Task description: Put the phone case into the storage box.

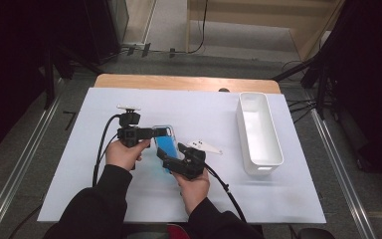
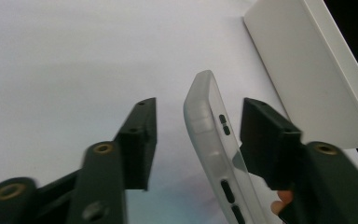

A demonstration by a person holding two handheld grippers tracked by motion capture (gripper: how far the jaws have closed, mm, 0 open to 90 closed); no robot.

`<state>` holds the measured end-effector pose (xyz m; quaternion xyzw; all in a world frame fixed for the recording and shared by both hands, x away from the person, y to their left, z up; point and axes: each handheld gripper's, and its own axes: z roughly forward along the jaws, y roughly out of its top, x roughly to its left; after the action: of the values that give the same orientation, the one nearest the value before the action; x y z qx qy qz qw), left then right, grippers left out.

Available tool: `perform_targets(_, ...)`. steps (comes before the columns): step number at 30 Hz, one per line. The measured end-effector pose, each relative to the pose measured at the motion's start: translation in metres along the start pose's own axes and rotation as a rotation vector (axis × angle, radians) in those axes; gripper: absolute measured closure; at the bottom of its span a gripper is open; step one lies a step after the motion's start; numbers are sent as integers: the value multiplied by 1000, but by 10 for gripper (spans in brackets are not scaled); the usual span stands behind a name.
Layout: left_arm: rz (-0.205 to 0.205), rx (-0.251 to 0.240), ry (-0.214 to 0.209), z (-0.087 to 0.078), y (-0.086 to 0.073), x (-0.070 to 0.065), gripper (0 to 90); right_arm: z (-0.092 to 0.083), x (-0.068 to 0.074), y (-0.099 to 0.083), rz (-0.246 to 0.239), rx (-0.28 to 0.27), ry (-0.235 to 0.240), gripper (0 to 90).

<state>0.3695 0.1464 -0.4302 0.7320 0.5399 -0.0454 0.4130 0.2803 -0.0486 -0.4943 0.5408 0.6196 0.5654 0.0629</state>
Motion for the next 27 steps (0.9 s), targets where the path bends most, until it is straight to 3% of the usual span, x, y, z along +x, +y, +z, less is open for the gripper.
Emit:
perform_targets(11, -36, -29, -32, -3, -2, 1, 684, 1, 1, -2, -15, -7, 7, 150)
perform_targets(18, -48, -43, -48, -4, -3, 2, 727, 1, 0, -3, -16, -2, 5, 150)
perform_targets(27, -99, -71, -87, -5, -5, 4, 767, 2, 2, -4, -29, -3, 3, 150)
